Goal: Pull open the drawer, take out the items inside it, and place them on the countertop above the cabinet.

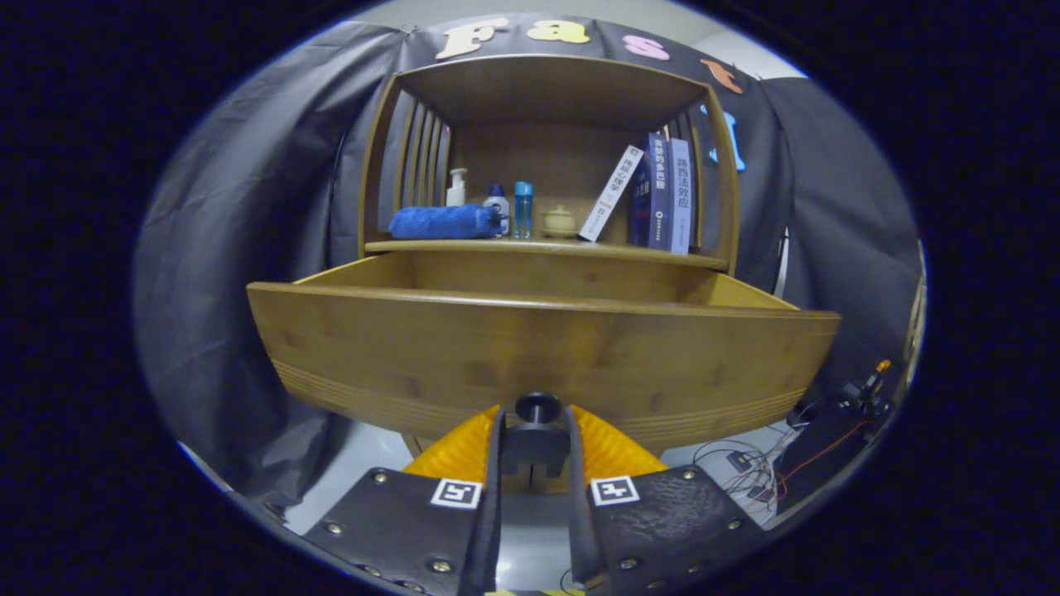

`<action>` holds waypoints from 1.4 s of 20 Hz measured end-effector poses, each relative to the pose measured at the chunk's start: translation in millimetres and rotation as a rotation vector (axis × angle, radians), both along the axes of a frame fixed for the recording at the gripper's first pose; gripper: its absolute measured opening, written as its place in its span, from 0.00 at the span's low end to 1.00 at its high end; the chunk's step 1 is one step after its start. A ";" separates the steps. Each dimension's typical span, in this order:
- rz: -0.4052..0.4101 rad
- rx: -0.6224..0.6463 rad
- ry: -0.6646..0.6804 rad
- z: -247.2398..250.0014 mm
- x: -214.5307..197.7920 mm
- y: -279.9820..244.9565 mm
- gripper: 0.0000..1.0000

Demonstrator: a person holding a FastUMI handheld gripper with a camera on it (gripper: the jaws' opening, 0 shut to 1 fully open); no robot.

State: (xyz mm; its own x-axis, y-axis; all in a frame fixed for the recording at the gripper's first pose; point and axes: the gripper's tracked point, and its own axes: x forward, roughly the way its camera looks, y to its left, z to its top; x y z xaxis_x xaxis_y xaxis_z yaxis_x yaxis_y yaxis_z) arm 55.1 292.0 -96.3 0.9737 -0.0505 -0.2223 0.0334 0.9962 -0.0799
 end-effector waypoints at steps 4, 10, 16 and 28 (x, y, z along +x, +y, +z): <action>-0.048 0.053 0.011 2.0 -18.4 -7.2 0.50; -0.126 0.020 -0.121 82.6 -33.2 -18.3 0.97; -0.111 -0.020 -0.120 135.2 18.1 -6.7 0.97; -0.023 -0.060 0.235 92.6 134.3 -4.2 0.94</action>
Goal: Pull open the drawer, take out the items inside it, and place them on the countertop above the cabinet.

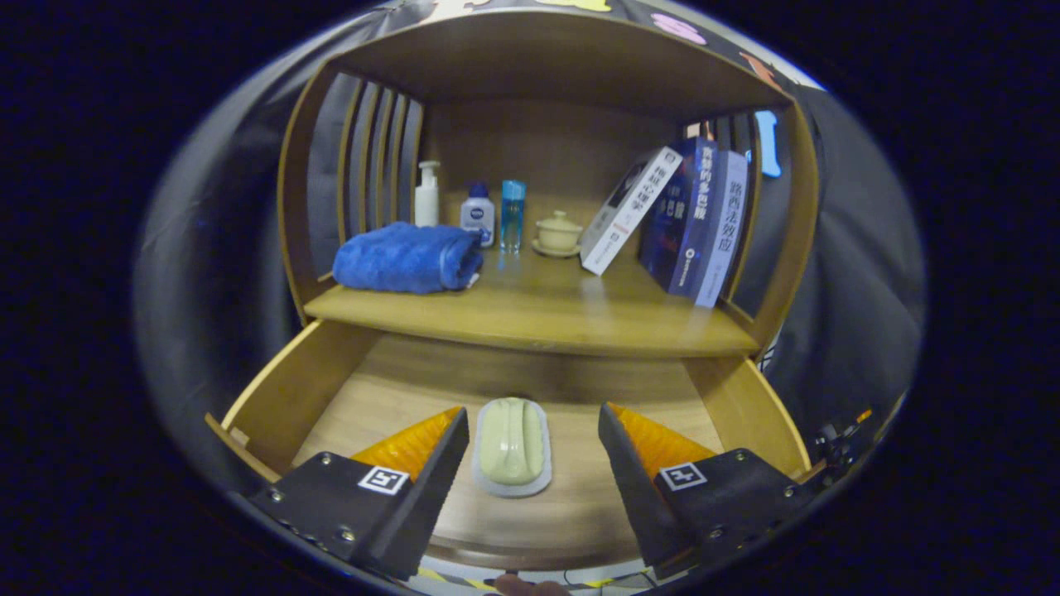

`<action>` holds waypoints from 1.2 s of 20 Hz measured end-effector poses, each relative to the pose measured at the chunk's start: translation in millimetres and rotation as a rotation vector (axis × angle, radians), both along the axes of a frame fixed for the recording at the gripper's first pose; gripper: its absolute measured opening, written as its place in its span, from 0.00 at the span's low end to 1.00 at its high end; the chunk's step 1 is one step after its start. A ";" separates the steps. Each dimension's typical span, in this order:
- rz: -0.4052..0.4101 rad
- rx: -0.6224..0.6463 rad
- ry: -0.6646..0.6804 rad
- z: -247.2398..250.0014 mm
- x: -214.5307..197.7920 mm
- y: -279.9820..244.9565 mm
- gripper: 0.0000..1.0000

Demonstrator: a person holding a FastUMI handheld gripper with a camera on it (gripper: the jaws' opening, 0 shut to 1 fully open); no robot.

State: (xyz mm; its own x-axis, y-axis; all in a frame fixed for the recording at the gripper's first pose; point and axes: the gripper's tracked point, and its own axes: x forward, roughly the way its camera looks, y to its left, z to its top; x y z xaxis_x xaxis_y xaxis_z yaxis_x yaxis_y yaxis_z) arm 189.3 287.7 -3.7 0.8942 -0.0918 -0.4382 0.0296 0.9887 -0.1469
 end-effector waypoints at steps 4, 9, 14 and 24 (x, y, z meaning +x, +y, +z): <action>-0.004 -0.028 0.086 -17.4 22.1 -4.2 0.95; -0.023 0.088 0.284 -57.2 27.9 10.9 0.82; -0.035 0.084 0.379 -80.4 25.4 13.1 0.73; -0.026 0.150 0.264 -46.7 22.6 44.0 0.17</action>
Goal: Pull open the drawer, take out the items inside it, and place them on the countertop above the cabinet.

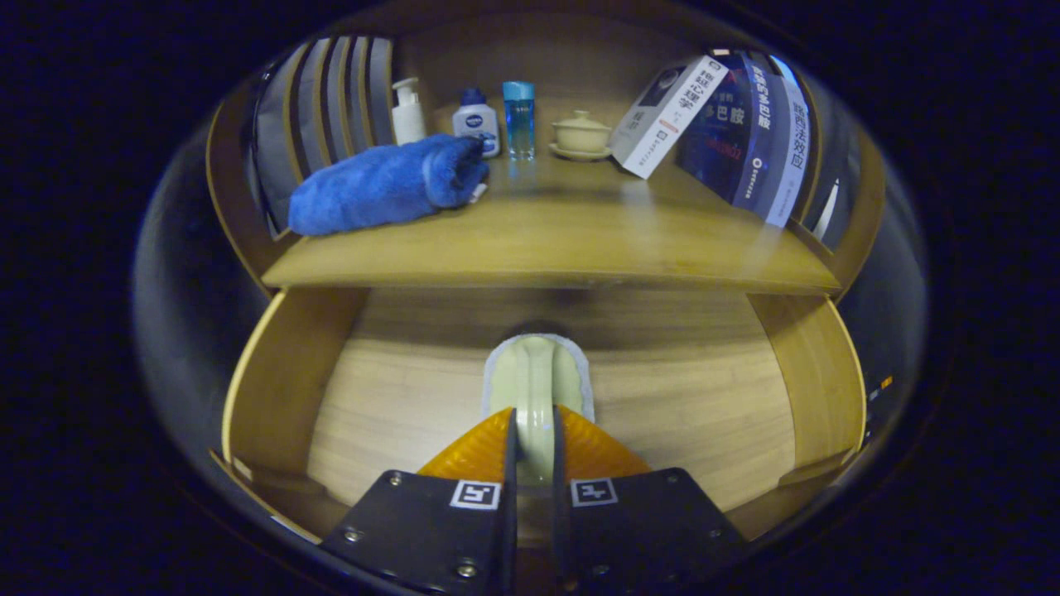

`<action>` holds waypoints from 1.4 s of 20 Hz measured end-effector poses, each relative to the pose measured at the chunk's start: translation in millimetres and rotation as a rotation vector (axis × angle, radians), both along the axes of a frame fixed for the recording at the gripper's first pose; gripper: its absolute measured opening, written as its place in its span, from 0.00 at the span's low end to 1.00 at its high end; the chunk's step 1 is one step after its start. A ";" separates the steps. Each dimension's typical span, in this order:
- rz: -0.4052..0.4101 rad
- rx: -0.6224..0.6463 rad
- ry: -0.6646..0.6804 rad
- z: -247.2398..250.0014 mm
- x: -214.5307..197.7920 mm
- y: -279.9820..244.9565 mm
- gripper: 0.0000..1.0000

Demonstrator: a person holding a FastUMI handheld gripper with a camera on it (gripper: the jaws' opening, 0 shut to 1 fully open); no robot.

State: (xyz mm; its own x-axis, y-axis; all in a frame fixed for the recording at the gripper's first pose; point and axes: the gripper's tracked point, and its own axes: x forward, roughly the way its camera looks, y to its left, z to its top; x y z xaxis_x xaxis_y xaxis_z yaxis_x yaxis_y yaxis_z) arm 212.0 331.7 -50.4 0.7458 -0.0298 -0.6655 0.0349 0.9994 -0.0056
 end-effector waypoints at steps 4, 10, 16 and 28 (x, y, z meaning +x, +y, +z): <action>-0.018 0.035 -0.025 14.7 -18.5 6.5 0.17; 0.001 0.062 -0.148 72.1 -39.7 12.7 0.17; 0.055 0.094 -0.418 167.8 -60.6 30.1 0.16; -0.076 0.124 -0.617 258.1 -34.9 -33.2 0.16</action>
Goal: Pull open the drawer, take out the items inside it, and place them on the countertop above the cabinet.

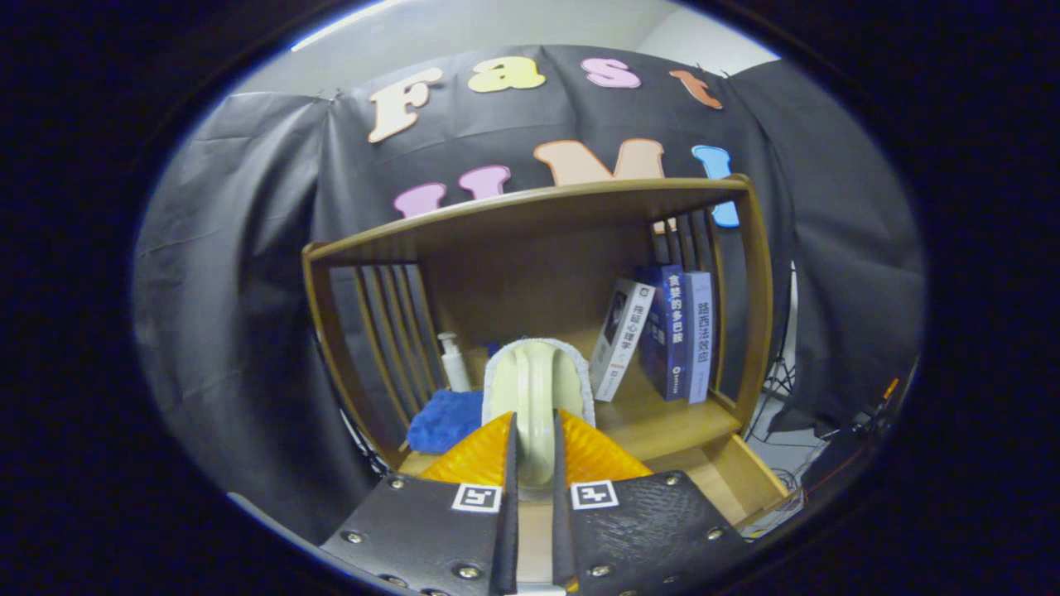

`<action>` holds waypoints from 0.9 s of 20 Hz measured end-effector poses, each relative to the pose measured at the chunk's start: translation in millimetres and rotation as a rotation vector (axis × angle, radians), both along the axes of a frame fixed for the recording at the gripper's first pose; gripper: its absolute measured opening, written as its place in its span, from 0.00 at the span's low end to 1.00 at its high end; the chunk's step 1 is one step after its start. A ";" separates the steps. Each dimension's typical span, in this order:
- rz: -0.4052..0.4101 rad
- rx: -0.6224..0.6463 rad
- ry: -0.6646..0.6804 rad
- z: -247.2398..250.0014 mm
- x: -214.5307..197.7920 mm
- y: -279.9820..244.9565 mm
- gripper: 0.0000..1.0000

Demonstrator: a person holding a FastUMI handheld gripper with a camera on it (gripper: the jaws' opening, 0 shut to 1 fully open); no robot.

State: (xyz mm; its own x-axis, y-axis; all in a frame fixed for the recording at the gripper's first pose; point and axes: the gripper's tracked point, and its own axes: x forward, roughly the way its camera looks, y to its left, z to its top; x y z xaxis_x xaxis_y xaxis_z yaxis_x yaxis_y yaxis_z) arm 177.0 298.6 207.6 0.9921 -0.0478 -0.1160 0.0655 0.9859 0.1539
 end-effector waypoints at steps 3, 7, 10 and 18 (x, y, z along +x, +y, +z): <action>-0.044 -0.009 0.046 -8.3 42.6 -24.7 0.16; -0.034 -0.036 0.168 -43.0 92.3 -35.5 0.16; -0.003 -0.017 0.243 -73.8 119.0 -30.6 0.17; 0.023 -0.085 0.414 -154.0 169.1 -22.9 0.17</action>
